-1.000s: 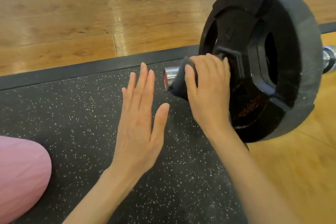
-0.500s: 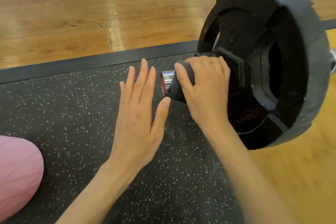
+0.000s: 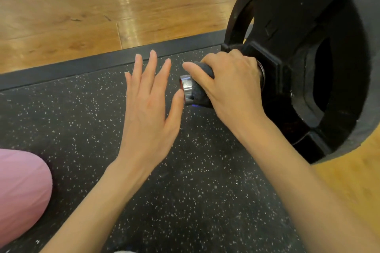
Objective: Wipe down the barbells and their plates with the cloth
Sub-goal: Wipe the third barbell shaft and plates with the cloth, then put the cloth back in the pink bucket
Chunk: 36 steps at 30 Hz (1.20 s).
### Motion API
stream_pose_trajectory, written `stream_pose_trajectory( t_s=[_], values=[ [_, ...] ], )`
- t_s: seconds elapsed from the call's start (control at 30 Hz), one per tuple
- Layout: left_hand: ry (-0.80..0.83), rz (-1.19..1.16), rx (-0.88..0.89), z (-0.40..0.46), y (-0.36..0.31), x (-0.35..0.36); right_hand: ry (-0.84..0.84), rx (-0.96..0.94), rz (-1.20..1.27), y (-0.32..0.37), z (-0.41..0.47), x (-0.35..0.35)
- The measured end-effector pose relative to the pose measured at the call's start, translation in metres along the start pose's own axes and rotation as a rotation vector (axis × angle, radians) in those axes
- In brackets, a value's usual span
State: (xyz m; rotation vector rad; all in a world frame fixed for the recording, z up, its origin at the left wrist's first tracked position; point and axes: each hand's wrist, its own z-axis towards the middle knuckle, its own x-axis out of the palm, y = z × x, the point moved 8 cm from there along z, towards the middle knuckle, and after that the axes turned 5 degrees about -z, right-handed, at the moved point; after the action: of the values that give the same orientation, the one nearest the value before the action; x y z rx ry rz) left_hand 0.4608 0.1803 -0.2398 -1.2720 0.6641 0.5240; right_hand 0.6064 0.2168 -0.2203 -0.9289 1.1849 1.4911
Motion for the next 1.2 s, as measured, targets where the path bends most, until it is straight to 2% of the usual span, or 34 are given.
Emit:
stream_pose_trajectory(
  t_s=[0.2,0.33,0.43,0.57,0.87,1.2],
  values=[
    [0.076,0.047,-0.029,-0.009,-0.006,-0.009,-0.079,-0.035,0.090,0.011,-0.027,-0.004],
    [0.193,0.138,-0.041,-0.016,-0.018,-0.022,-0.123,-0.127,0.271,0.014,-0.035,-0.014],
    [0.280,0.200,-0.043,-0.020,-0.031,-0.035,-0.097,-0.150,0.328,0.014,-0.038,-0.018],
    [0.360,0.270,-0.018,-0.023,-0.051,-0.056,0.003,-0.149,0.282,0.020,-0.035,-0.026],
    [0.440,0.341,-0.062,-0.031,-0.099,-0.123,0.138,-0.362,0.174,0.065,-0.067,-0.111],
    [0.429,0.412,-0.112,-0.043,-0.178,-0.205,0.216,-0.544,0.193,0.114,-0.065,-0.237]
  ],
)
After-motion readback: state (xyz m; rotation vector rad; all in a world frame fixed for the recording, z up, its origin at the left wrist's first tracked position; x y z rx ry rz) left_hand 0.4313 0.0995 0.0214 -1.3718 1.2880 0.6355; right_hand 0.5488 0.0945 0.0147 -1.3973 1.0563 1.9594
